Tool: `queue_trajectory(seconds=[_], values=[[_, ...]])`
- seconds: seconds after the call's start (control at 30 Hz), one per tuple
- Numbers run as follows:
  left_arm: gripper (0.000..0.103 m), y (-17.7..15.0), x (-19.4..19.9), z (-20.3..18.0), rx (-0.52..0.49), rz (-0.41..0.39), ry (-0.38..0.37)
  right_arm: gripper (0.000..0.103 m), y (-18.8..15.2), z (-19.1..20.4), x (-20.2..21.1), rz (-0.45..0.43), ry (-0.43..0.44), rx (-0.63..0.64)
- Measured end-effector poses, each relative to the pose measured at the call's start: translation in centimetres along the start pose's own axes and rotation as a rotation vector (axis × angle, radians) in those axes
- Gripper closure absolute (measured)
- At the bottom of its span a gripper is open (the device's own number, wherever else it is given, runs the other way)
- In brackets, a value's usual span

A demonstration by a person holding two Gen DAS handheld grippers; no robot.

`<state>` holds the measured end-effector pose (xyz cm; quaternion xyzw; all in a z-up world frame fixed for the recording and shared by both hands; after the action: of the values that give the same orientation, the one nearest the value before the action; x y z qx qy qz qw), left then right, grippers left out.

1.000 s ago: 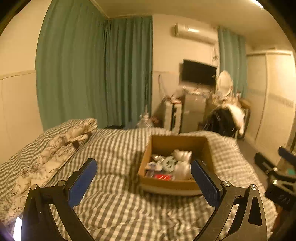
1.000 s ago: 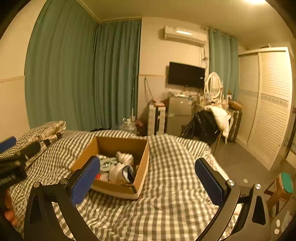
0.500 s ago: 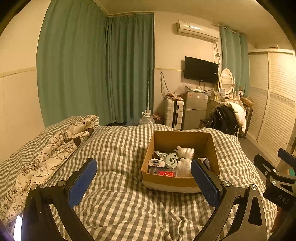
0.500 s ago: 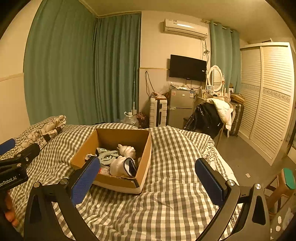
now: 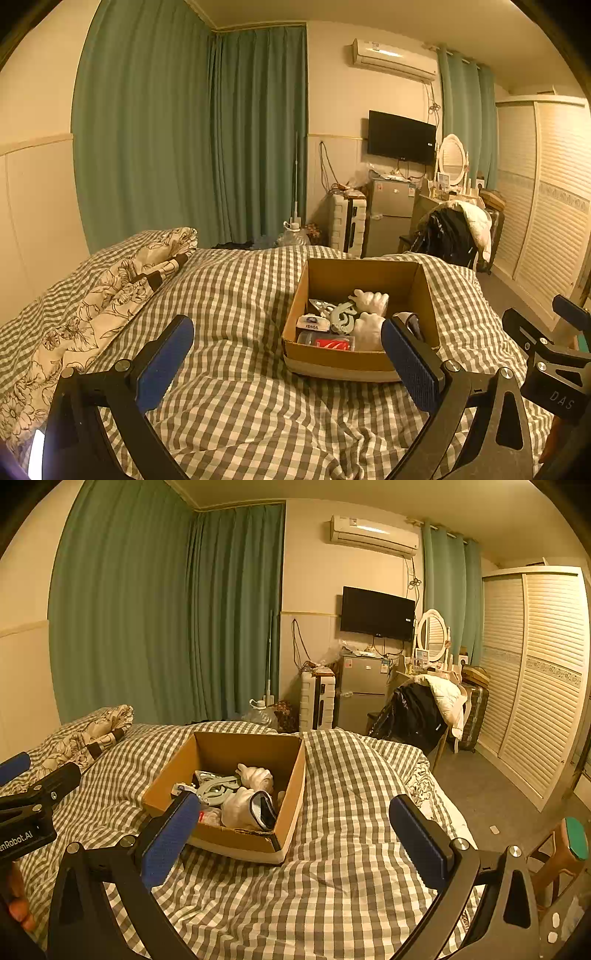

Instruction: Organize objects

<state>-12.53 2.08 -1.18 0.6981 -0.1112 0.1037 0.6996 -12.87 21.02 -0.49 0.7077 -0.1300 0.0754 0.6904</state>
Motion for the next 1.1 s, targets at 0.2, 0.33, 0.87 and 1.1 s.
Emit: queue_trajectory(seconds=[0.2,0.33,0.87,1.1], values=[[0.000,-0.07,-0.04,0.06,0.000,0.000,-0.002,0.000,-0.04,0.22,-0.04,0.000,0.005,0.004],[0.000,-0.13,-0.11,0.14,-0.001,0.005,0.005,0.000,-0.14,0.30,-0.12,0.004,0.005,0.007],[0.000,-0.20,0.09,0.23,-0.012,0.002,0.022,0.000,-0.48,0.57,-0.26,0.016,0.009,0.012],[0.000,-0.19,0.16,0.24,-0.012,0.001,0.021,0.000,-0.58,0.49,-0.46,0.019,0.001,0.007]])
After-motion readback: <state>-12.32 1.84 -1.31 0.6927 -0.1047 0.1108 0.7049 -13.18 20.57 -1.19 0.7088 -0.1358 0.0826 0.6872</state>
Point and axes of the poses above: each gripper's, at about its wrist camera, not at the fingertips, and x roughly against the way its jaws point, z to its left, y to its top, the point moved 1 cm from there along -x, roughly the way its jaws point, and after that the axes turned 7 degrees about -z, right-handed, at the moved point
